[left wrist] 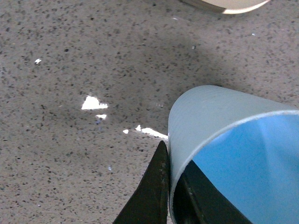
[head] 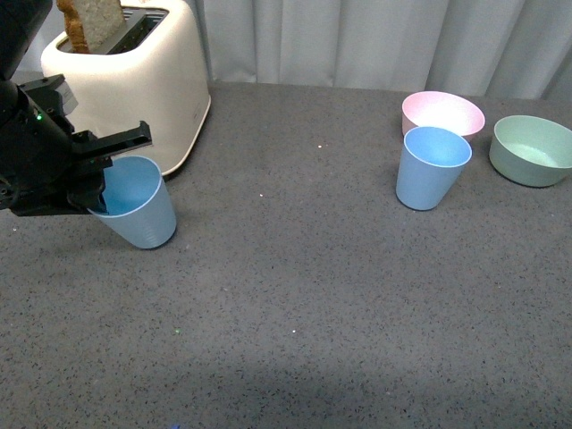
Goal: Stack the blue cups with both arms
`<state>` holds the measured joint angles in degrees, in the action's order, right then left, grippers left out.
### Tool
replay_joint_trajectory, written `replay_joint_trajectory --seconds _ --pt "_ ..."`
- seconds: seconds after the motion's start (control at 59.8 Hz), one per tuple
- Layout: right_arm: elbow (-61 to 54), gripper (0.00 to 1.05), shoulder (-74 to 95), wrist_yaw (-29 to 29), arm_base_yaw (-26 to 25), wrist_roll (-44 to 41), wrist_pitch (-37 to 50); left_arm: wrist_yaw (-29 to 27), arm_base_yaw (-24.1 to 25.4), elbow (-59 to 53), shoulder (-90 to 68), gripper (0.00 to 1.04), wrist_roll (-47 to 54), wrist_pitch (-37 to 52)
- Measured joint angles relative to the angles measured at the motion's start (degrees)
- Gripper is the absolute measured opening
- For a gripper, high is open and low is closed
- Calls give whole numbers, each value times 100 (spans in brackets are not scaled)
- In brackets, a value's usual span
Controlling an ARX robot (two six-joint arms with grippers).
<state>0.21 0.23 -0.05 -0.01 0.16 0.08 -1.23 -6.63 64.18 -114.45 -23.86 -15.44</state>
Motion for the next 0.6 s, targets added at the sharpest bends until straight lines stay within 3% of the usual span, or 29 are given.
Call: replay_joint_trajectory --seconds 0.603 --pt "0 95 0 0 0 0 0 -151 -1762 2059 -1027 4 -654 -946"
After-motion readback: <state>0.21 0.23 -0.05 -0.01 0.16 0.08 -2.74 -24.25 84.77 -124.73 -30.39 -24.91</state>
